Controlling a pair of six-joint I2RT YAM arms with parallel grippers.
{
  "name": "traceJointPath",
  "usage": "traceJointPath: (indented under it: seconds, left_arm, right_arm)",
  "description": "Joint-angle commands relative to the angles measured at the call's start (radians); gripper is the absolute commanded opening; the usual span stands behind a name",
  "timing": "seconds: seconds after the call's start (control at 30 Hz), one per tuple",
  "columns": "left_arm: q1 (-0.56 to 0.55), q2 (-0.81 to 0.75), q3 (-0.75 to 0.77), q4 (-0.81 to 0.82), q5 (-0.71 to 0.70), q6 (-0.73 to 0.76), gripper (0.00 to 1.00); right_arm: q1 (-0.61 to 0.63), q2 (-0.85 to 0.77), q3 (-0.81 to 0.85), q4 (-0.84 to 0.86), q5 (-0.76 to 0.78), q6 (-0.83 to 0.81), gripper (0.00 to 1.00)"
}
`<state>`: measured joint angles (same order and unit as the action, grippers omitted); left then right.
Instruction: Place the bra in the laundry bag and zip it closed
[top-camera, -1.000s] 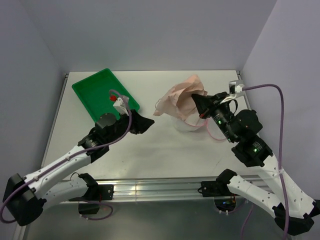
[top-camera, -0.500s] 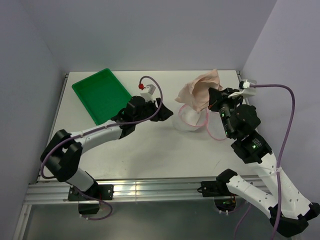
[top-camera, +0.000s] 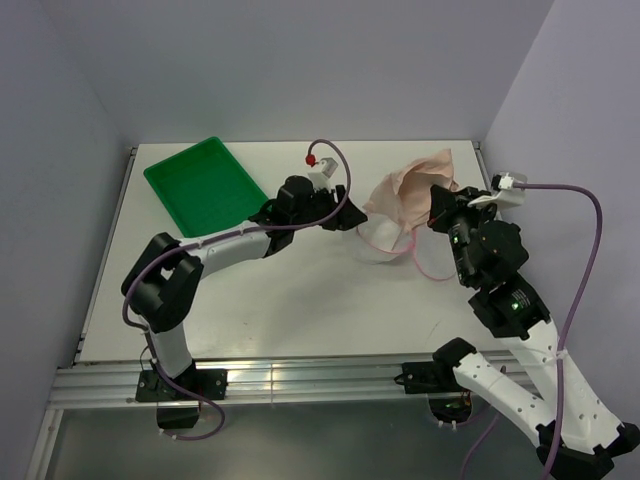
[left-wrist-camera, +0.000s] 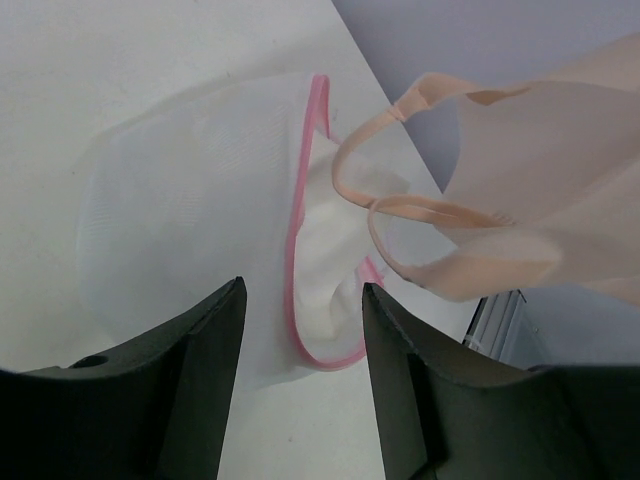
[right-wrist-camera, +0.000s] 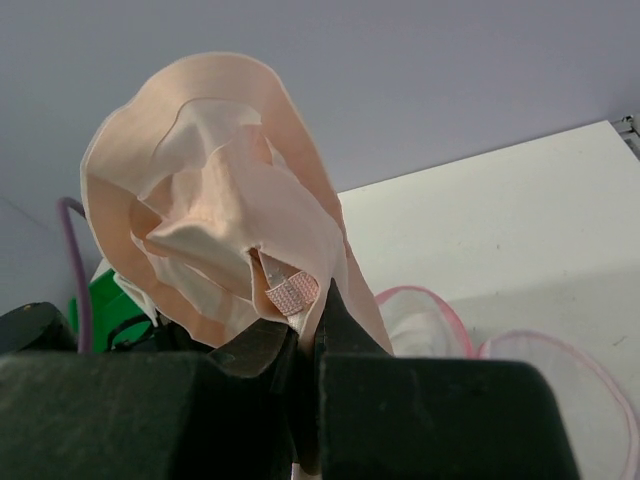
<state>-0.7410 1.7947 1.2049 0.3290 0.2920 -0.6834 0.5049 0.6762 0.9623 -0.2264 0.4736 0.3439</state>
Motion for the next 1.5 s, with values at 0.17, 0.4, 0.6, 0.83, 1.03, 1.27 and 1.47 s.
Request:
traceJointPath:
  seconds: [0.17, 0.4, 0.6, 0.83, 1.03, 1.27, 1.47]
  left_arm:
    - [-0.001, 0.064, 0.076, 0.039, 0.088, 0.022, 0.5]
    - [-0.001, 0.089, 0.097, 0.036, 0.072, 0.024, 0.15]
    - [0.0, 0.057, 0.056, 0.054, 0.024, 0.009, 0.0]
    - [0.0, 0.034, -0.007, 0.13, -0.019, -0.042, 0.0]
    - [0.0, 0.002, -0.056, 0.183, -0.047, -0.064, 0.0]
    - [0.0, -0.012, -0.073, 0.216, -0.057, -0.073, 0.0]
    - [0.0, -0.032, -0.079, 0.245, -0.068, -0.076, 0.0]
  right_arm:
    - [-0.008, -0.04, -0.046, -0.017, 0.043, 0.026, 0.0]
    - [-0.009, -0.007, -0.077, -0.016, 0.048, 0.03, 0.0]
    - [-0.022, 0.049, -0.126, 0.024, 0.016, 0.052, 0.0]
    - [-0.052, 0.155, -0.201, 0.146, -0.032, 0.079, 0.0]
    - [-0.065, 0.255, -0.278, 0.262, -0.072, 0.11, 0.0]
    - [-0.065, 0.338, -0.33, 0.24, -0.176, 0.129, 0.0]
    - [-0.065, 0.384, -0.361, 0.202, -0.233, 0.135, 0.0]
